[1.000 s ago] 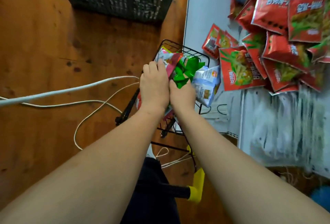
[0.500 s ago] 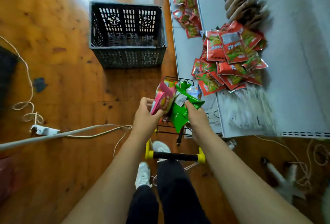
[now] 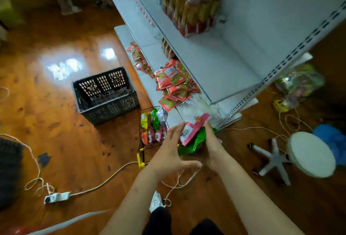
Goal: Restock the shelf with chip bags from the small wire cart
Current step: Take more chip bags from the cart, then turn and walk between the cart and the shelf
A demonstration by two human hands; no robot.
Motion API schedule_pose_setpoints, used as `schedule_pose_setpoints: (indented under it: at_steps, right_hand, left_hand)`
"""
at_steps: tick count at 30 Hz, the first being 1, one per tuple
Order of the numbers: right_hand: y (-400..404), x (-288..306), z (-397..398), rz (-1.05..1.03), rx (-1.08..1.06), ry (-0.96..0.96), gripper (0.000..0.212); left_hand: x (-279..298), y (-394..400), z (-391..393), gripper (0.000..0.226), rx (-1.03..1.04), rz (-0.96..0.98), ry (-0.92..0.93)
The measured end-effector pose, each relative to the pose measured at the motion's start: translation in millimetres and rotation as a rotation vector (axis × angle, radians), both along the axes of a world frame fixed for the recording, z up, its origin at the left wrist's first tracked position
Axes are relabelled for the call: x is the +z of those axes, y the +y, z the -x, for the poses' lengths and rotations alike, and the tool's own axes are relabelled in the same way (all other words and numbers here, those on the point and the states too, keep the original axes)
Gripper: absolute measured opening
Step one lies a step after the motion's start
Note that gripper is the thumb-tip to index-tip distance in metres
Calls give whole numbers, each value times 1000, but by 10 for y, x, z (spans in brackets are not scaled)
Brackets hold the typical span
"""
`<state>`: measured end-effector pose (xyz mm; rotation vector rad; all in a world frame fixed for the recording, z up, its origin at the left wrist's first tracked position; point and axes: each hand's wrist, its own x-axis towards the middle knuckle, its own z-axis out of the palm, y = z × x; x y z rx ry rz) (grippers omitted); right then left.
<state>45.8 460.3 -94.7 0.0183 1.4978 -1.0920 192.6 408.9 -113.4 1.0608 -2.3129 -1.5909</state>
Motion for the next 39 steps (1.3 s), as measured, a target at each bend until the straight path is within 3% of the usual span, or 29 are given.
schedule_pose_setpoints:
  at_steps: [4,8,13,15,17,20,22,24,28,29,31,34,39]
  right_hand:
    - [795,348,461,121,-67,-30,87]
    - [1817,604,985,139,-132,90,87]
    - [3386,942,1701,103,-112,408,35]
    - [3977,959,1962,108,-195,575,31]
    - [4520,973,2131,55,-296,702,50]
    - [5264,1012,2276,-170,-424,893,111]
    - [5710,1047,2364,-304,-463,954,126]
    - [6142,1061,2454,-331,-544,921,117]
    - [6867,979,2603,-93,-957,594,40]
    - [7033,932,2638,-74,-1050,553,31]
    - [7322,850,2692,-73,-1206,516,29]
    - [7661,705,2870,-165,-1400,518,43]
    - [8000,576,3240,-324,-1736,503,54]
  left_hand:
    - [318,507,630,94,18,80,98]
    - [510,1126,1411,78,83,-144,203]
    - [749,2323,2490,56,61,-419,246]
    - [904,2927,2892,49,-48,-490,252]
    - [1026,3482,3218,39,-167,-556,237]
    - [1124,4158,3639,46,-315,-608,159]
    - [1162,4517,3898,44,-475,-563,85]
    - [1158,4890,4164,36,-649,-497,28]
    - [1149,5764,4613,16,-870,-495,-38]
    - [1109,5983,4713,11,-903,-528,-61]
    - [1017,6404,4888,14,-1000,-586,-111]
    - [900,6903,5178,29,-1158,-618,-178]
    - [712,7410,5814,61,-1443,-565,-219]
